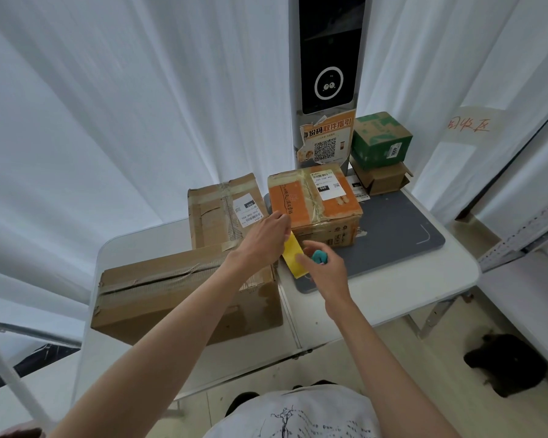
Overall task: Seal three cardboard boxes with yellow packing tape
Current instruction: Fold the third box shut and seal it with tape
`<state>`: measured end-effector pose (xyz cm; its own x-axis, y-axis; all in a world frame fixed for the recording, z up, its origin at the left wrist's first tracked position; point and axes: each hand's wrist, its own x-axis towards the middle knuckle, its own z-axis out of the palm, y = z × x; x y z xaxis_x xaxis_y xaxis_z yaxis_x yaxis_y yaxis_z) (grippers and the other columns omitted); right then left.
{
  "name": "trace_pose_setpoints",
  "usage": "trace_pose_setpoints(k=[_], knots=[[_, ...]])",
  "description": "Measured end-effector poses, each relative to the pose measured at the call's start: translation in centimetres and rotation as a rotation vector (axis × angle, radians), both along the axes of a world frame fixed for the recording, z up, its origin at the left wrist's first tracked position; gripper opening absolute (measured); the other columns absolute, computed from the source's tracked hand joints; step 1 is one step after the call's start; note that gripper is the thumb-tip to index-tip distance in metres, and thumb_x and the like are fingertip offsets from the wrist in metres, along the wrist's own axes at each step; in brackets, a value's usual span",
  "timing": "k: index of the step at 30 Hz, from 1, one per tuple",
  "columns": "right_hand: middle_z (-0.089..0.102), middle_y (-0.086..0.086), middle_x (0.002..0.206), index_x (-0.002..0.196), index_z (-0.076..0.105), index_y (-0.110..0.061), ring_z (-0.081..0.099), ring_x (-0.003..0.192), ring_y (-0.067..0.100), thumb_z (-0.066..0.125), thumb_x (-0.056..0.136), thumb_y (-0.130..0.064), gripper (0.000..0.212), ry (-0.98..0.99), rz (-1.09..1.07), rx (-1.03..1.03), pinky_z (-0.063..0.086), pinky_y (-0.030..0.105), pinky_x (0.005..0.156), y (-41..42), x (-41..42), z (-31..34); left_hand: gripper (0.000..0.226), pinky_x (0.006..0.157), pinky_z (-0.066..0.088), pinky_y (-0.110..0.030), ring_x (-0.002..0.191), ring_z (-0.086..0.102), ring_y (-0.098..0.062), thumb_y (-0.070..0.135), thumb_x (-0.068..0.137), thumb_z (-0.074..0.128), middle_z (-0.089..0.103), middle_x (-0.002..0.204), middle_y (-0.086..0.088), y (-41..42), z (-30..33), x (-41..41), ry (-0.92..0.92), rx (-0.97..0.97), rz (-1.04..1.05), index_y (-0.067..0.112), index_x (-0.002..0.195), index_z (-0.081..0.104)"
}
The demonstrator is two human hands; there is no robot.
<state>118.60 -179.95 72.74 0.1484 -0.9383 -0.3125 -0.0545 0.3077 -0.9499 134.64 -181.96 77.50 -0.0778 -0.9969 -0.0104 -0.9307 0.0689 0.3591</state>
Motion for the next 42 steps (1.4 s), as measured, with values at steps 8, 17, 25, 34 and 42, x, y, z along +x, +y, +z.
trace_pose_setpoints(k=[8, 17, 25, 34, 42], knots=[[0.065, -0.006, 0.096, 0.109, 0.066, -0.025, 0.062, 0.089, 0.012, 0.076, 0.090, -0.027, 0.022, 0.044, 0.146, -0.022, 0.052, 0.018, 0.072, 0.3, 0.4, -0.7, 0.023, 0.076, 0.049, -0.038, 0.086, 0.049, -0.020, -0.002, 0.098, 0.049, 0.049, 0.094, 0.001, 0.1, -0.8, 1.1, 0.030, -0.026, 0.005, 0.018, 0.090, 0.043], [0.061, -0.008, 0.093, 0.119, 0.069, -0.011, 0.059, 0.082, 0.004, 0.075, 0.091, -0.025, 0.032, 0.225, 0.159, -0.123, 0.049, 0.010, 0.069, -0.1, 0.8, -1.0, 0.023, 0.078, 0.046, -0.039, 0.090, 0.050, -0.026, -0.005, 0.094, 0.049, 0.054, 0.099, -0.008, -0.1, -1.7, 2.0, -0.020, 0.132, -0.007, 0.017, 0.096, 0.042], [0.063, -0.005, 0.095, 0.118, 0.071, -0.010, 0.062, 0.094, 0.015, 0.075, 0.090, -0.028, 0.033, 0.288, 0.173, -0.135, 0.054, 0.021, 0.075, -0.5, 1.5, -1.4, 0.022, 0.071, 0.046, -0.036, 0.079, 0.044, -0.017, -0.003, 0.097, 0.048, 0.055, 0.097, -0.006, -0.4, -1.3, 2.9, -0.007, 0.190, -0.011, 0.018, 0.094, 0.043], [0.068, 0.000, 0.097, 0.115, 0.072, -0.013, 0.064, 0.097, 0.021, 0.076, 0.089, -0.037, 0.036, 0.379, 0.145, -0.110, 0.061, 0.039, 0.084, -0.6, 1.1, -2.1, 0.026, 0.071, 0.038, -0.033, 0.078, 0.040, -0.016, -0.004, 0.093, 0.041, 0.053, 0.088, -0.001, -0.1, -0.9, 2.6, 0.091, 0.319, -0.070, 0.021, 0.085, 0.044], [0.064, -0.003, 0.093, 0.119, 0.070, -0.009, 0.060, 0.084, 0.011, 0.073, 0.091, -0.042, 0.043, 0.484, 0.122, -0.160, 0.049, 0.022, 0.071, -1.0, 0.9, -1.5, 0.024, 0.069, 0.037, -0.029, 0.079, 0.041, -0.015, 0.000, 0.096, 0.042, 0.052, 0.088, 0.002, -0.4, 0.7, 2.5, 0.148, 0.365, -0.094, 0.023, 0.088, 0.044]])
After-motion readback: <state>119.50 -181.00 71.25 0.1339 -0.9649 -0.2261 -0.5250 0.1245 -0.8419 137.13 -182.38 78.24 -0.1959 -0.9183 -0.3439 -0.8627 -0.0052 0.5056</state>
